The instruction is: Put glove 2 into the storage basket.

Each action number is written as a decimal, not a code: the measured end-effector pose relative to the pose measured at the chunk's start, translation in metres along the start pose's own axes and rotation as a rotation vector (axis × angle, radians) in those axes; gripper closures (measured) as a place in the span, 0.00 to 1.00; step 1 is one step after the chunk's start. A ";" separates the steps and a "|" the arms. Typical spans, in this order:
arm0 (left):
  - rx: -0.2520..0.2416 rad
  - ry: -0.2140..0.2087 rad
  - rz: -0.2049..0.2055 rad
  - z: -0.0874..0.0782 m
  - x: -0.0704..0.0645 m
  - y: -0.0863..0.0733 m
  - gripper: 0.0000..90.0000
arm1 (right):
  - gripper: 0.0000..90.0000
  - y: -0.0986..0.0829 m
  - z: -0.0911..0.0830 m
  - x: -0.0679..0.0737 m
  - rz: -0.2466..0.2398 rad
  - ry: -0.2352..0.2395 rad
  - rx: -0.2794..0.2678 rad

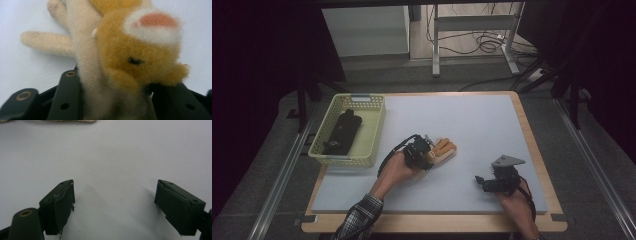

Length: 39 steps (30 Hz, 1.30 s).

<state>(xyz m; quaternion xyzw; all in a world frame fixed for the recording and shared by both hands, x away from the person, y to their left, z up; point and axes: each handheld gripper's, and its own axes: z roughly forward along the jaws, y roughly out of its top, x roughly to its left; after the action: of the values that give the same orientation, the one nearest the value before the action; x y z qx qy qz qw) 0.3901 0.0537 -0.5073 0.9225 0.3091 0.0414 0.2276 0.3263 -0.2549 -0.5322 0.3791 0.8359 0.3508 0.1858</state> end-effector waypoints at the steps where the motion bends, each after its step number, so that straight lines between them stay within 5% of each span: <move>1: -0.001 0.000 -0.005 -0.001 0.001 0.000 0.67 | 0.18 0.000 0.000 0.000 0.000 0.000 0.000; 12: -0.038 0.067 -0.031 -0.025 0.007 0.008 0.67 | 0.18 0.000 0.000 0.000 -0.001 0.000 -0.001; 20: -0.087 0.113 -0.108 -0.051 0.018 0.013 0.66 | 0.18 0.000 0.000 0.000 0.000 0.000 -0.003; 29: -0.074 0.204 -0.149 -0.087 0.038 0.014 0.66 | 0.18 0.000 0.000 0.000 0.000 0.001 -0.004; 39: -0.112 0.255 -0.263 -0.131 0.071 0.002 0.65 | 0.18 0.000 0.000 0.000 0.000 0.001 -0.004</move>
<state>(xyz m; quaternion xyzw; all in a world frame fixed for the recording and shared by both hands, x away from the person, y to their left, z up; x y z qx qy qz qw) 0.4199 0.1460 -0.3940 0.8474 0.4503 0.1449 0.2410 0.3263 -0.2549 -0.5325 0.3788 0.8352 0.3526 0.1862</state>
